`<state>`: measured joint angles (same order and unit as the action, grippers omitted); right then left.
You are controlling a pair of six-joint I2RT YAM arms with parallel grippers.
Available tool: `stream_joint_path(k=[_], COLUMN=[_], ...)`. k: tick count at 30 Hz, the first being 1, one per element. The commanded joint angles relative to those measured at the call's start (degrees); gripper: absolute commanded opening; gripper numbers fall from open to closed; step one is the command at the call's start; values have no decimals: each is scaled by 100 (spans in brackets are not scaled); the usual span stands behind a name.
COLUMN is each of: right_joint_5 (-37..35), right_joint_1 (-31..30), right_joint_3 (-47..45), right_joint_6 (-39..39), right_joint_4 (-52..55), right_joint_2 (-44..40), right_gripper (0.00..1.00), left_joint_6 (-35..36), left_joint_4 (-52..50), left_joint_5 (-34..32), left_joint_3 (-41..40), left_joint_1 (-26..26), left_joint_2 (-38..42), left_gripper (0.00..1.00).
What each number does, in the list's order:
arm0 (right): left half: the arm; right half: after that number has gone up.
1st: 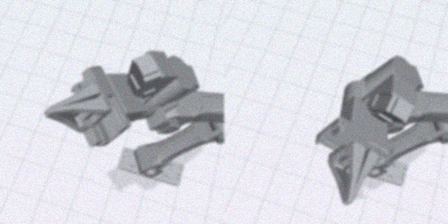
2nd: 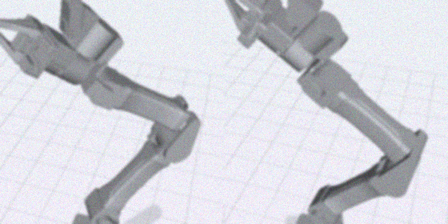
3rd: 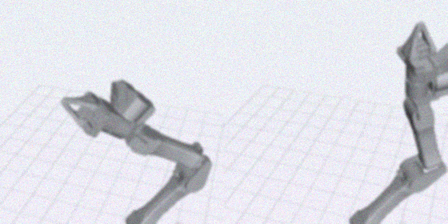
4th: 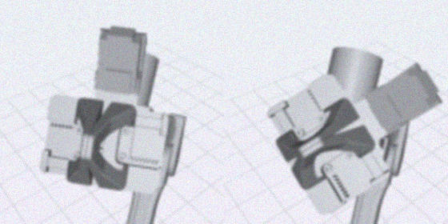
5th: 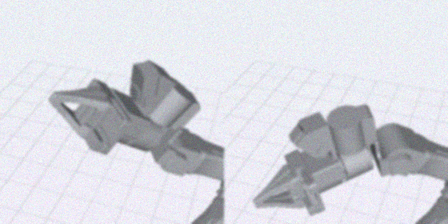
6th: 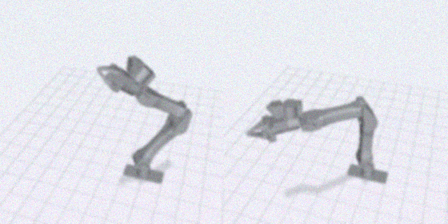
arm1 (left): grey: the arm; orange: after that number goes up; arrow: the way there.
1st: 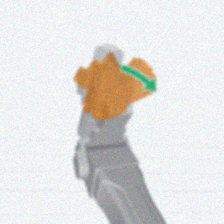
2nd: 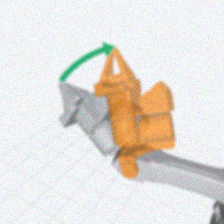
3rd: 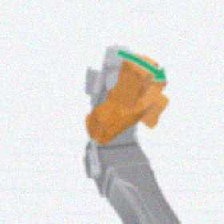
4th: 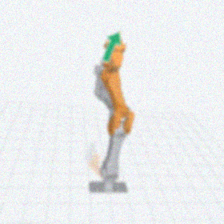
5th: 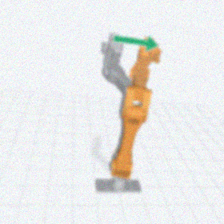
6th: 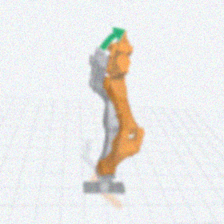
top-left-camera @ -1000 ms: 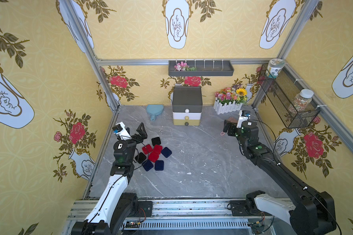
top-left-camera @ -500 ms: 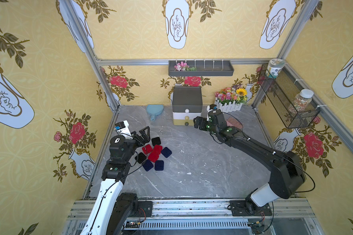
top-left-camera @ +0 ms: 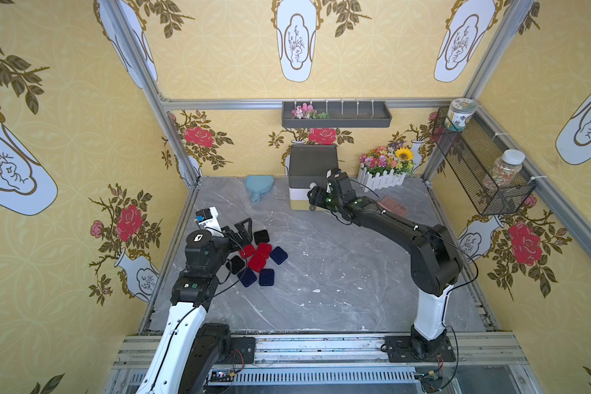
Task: Place the brooch boxes into the drawer by color
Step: Open the drawer in the storage box.
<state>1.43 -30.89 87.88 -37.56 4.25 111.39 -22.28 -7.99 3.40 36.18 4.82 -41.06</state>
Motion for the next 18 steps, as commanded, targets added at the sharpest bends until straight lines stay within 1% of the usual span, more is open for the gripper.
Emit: stream_joint_path(k=[1,8,13,18], right_joint_5=[-22,-278,-368,-388], right_joint_1=[-13,0,22,26], right_joint_3=[191,442,721,814], right_joint_6=[-137,-105,-87,-105], right_joint_4=[-454,-660,-570,-623], right_joint_2=[144,414,585,681], right_gripper=[76,75,74,69], left_joint_6=[22,-12,-14,-21], left_joint_4=[37,40,42,44], left_joint_5=[47,64,91,89], left_joint_3=[-50,-64,-65,-59], left_joint_1=[-5,-7,-4,-7], left_joint_2=[-7,-25,-32,-25], left_gripper=[100,100,100,100])
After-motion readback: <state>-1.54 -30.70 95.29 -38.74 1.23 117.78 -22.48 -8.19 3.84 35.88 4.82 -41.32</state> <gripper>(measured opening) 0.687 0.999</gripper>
